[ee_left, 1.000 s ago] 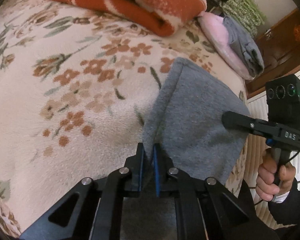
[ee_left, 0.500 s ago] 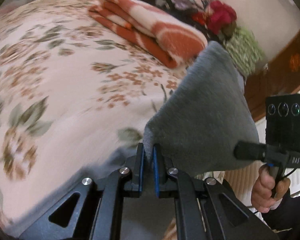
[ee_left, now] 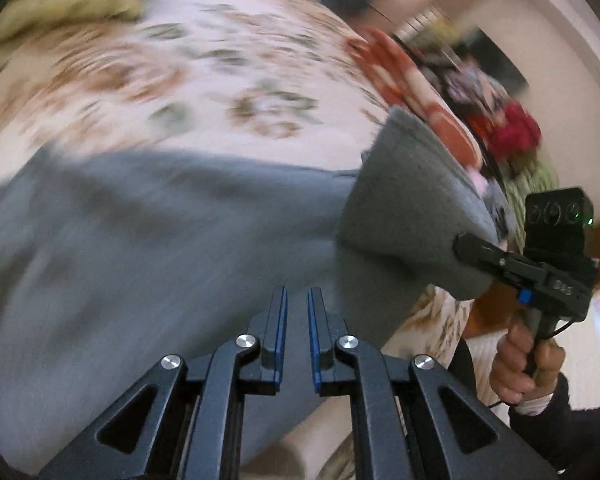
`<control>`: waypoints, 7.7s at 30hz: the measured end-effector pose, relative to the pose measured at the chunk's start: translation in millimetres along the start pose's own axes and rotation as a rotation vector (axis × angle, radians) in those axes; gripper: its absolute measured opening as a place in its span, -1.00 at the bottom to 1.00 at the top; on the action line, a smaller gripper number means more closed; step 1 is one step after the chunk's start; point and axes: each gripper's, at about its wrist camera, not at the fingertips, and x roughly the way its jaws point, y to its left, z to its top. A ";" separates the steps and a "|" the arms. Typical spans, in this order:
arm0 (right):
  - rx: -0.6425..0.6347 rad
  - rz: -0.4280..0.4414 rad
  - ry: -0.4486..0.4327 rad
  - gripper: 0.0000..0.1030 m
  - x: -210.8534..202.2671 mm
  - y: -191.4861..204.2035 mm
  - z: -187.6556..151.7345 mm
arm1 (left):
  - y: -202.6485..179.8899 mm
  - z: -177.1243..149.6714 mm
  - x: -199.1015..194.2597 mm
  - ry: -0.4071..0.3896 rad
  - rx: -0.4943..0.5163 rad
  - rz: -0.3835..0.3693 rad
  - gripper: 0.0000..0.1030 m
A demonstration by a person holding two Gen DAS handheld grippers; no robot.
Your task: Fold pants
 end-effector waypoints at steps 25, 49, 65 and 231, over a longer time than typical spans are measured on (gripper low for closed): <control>-0.281 -0.125 0.264 -0.03 54.2 14.6 52.1 | -47.5 -23.1 27.0 -0.012 -0.091 0.043 -0.39; -0.510 0.022 0.391 -0.91 105.7 89.0 31.3 | -23.7 -60.9 -15.0 -0.135 -0.237 0.016 -0.94; -0.325 0.004 0.286 -0.09 76.2 46.9 47.0 | -38.8 -55.4 -26.5 -0.138 -0.197 -0.041 -0.96; -0.124 -0.083 0.155 0.46 1.3 -76.8 111.1 | -171.9 -27.8 48.8 -0.197 0.100 0.058 -0.10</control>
